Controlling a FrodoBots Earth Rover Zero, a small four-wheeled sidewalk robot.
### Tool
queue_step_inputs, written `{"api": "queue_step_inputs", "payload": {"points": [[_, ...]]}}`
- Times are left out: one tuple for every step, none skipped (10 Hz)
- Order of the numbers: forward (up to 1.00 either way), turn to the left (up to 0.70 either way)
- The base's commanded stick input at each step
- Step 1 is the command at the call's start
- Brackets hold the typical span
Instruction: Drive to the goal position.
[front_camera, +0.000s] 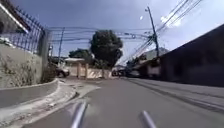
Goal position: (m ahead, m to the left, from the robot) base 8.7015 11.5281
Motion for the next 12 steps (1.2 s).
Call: {"api": "queue_step_inputs", "payload": {"points": [[0.7,-0.35],[0.7,-0.35],[0.7,-0.35],[0.7,-0.35],[0.7,-0.33],[0.7,-0.19],[0.7,-0.12],[0.7,-0.07],[0.7,-0.01],[0.7,0.0],[0.7,0.0],[0.7,0.0]]}}
